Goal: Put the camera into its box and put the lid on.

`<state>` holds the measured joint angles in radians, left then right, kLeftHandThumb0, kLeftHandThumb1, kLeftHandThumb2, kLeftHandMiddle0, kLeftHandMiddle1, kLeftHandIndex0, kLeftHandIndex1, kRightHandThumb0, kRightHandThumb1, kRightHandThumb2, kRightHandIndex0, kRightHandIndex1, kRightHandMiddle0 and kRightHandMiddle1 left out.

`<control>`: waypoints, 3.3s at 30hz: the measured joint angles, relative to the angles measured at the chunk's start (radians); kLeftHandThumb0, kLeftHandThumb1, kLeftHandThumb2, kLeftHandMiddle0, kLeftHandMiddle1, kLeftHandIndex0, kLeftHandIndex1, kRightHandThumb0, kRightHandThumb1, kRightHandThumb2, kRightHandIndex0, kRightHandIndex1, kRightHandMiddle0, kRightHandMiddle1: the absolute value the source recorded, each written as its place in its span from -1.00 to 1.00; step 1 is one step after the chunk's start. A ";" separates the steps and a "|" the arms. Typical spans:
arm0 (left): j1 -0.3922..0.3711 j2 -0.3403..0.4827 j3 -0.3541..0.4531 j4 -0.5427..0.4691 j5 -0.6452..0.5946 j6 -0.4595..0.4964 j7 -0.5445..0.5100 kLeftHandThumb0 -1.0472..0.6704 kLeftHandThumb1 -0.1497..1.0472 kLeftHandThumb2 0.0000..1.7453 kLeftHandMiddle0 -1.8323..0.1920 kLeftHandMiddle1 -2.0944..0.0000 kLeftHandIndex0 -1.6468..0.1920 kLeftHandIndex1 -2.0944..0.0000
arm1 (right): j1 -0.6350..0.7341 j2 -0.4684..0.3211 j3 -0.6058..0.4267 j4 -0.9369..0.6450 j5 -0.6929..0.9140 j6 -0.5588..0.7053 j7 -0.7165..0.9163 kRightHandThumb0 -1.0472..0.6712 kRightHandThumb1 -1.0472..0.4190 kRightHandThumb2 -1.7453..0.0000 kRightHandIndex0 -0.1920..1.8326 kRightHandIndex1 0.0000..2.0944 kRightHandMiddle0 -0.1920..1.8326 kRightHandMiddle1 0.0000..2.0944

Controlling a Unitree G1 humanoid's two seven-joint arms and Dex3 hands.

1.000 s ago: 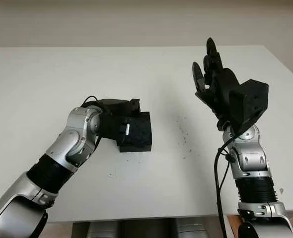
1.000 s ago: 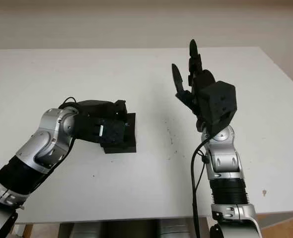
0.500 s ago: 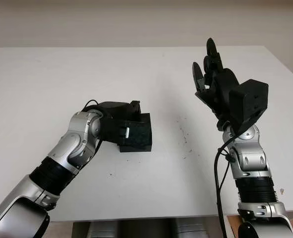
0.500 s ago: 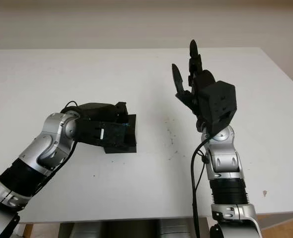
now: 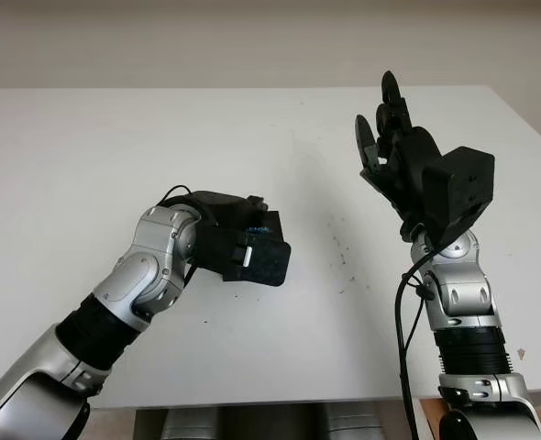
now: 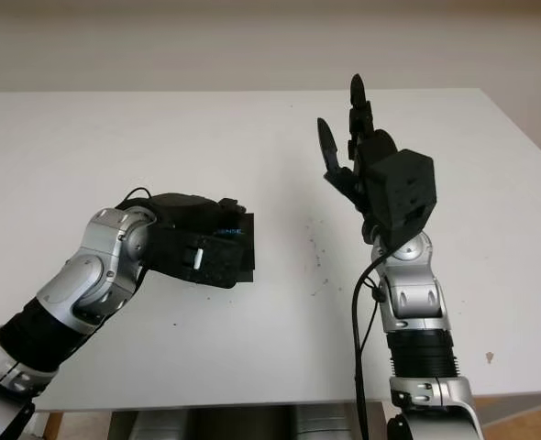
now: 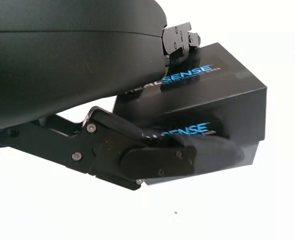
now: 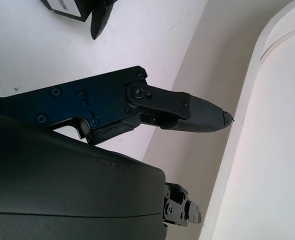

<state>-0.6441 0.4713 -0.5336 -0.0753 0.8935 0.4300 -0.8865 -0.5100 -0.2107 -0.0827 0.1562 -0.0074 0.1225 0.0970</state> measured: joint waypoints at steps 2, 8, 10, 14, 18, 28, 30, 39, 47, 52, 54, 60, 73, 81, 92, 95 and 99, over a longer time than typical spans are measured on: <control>0.008 0.003 0.004 -0.029 -0.001 0.008 -0.024 -0.67 1.00 -0.33 1.00 1.00 1.00 1.00 | -0.001 0.000 0.000 0.000 0.000 0.000 0.001 -0.60 -1.00 0.32 -0.98 -0.95 -0.98 -0.95; 0.030 0.008 0.009 -0.115 -0.007 0.008 -0.086 -0.67 1.00 -0.33 1.00 1.00 1.00 1.00 | -0.005 0.000 -0.001 0.007 0.003 -0.008 0.005 -0.61 -1.00 0.33 -0.98 -0.95 -0.98 -0.95; 0.039 0.013 0.017 -0.138 -0.008 0.012 -0.097 -0.67 1.00 -0.33 1.00 1.00 1.00 1.00 | -0.005 0.000 -0.001 0.009 0.003 -0.010 0.005 -0.61 -1.00 0.33 -0.97 -0.95 -0.98 -0.95; 0.068 0.027 0.042 -0.179 -0.015 0.004 -0.100 -0.68 1.00 -0.31 1.00 1.00 1.00 1.00 | -0.008 0.000 -0.001 0.009 0.005 -0.008 0.004 -0.59 -1.00 0.34 -0.97 -0.95 -0.98 -0.95; 0.103 0.052 0.062 -0.227 -0.034 -0.011 -0.114 -0.70 1.00 -0.27 1.00 1.00 1.00 1.00 | -0.008 0.000 -0.001 0.009 0.008 -0.009 0.008 -0.58 -1.00 0.33 -0.97 -0.95 -0.98 -0.95; 0.251 0.091 0.160 -0.311 -0.085 -0.061 -0.003 -0.72 1.00 -0.22 1.00 1.00 1.00 1.00 | -0.009 -0.005 -0.003 0.008 0.020 0.000 0.025 -0.58 -1.00 0.33 -0.99 -0.95 -0.99 -0.95; 0.293 0.086 0.170 -0.311 -0.093 -0.071 0.050 -0.73 1.00 -0.21 1.00 1.00 1.00 1.00 | -0.009 -0.004 -0.003 0.008 0.024 0.007 0.029 -0.57 -1.00 0.33 -0.98 -0.95 -0.99 -0.95; 0.341 -0.007 0.195 -0.125 -0.178 -0.126 0.297 -0.79 1.00 -0.19 1.00 1.00 1.00 1.00 | -0.008 -0.004 -0.004 0.007 0.032 0.011 0.039 -0.59 -1.00 0.34 -0.97 -0.95 -0.97 -0.94; 0.231 -0.079 0.185 0.200 -0.194 -0.206 0.491 -0.79 1.00 -0.20 1.00 1.00 1.00 1.00 | 0.000 -0.002 -0.004 0.010 0.048 -0.016 0.056 -0.50 -1.00 0.29 -0.99 -0.96 -0.98 -0.96; 0.214 -0.083 0.179 0.264 -0.213 -0.238 0.512 -0.80 1.00 -0.19 1.00 1.00 1.00 1.00 | 0.015 0.003 -0.001 0.005 0.051 -0.019 0.056 -0.51 -1.00 0.30 -0.98 -0.95 -0.97 -0.96; 0.231 -0.083 0.194 0.225 -0.252 -0.237 0.509 -0.78 1.00 -0.22 1.00 1.00 1.00 1.00 | 0.022 0.006 0.000 -0.007 0.056 -0.019 0.059 -0.53 -1.00 0.31 -0.98 -0.95 -0.97 -0.96; 0.327 -0.093 0.306 0.009 -0.401 -0.198 0.507 -0.75 1.00 -0.26 1.00 1.00 1.00 1.00 | 0.036 0.009 0.001 -0.026 0.059 -0.023 0.067 -0.55 -1.00 0.32 -0.99 -0.96 -0.98 -0.96; 0.414 -0.176 0.583 -0.322 -0.736 -0.082 0.595 -0.66 1.00 -0.23 1.00 1.00 1.00 1.00 | 0.053 0.017 0.028 -0.090 0.064 0.000 0.071 -0.60 -1.00 0.33 -1.00 -0.98 -1.00 -0.97; 0.346 -0.281 0.715 -0.196 -0.930 -0.152 0.735 -0.69 1.00 -0.20 1.00 1.00 1.00 1.00 | 0.050 0.024 0.032 -0.049 0.059 0.008 0.050 -0.68 -1.00 0.29 -1.00 -0.99 -0.99 -0.98; 0.246 -0.280 0.797 0.114 -1.078 -0.305 0.734 -0.72 1.00 -0.14 1.00 1.00 1.00 1.00 | 0.051 0.070 0.049 0.041 0.056 -0.013 0.038 -0.70 -1.00 0.24 -1.00 -1.00 -1.00 -1.00; 0.245 -0.273 0.796 0.151 -1.090 -0.322 0.721 -0.74 1.00 -0.16 1.00 1.00 1.00 1.00 | 0.058 0.081 0.062 0.041 0.049 -0.015 0.035 -0.73 -1.00 0.26 -1.00 -1.00 -1.00 -1.00; 0.245 -0.269 0.792 0.170 -1.093 -0.338 0.714 -0.74 1.00 -0.17 1.00 1.00 1.00 1.00 | 0.081 0.087 0.066 0.041 0.046 -0.020 0.032 -0.72 -1.00 0.26 -1.00 -1.00 -1.00 -1.00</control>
<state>-0.3988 0.2020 0.2583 0.0951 -0.1992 0.0915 -0.1724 -0.4288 -0.1233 -0.0166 0.1972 0.0385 0.1020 0.1291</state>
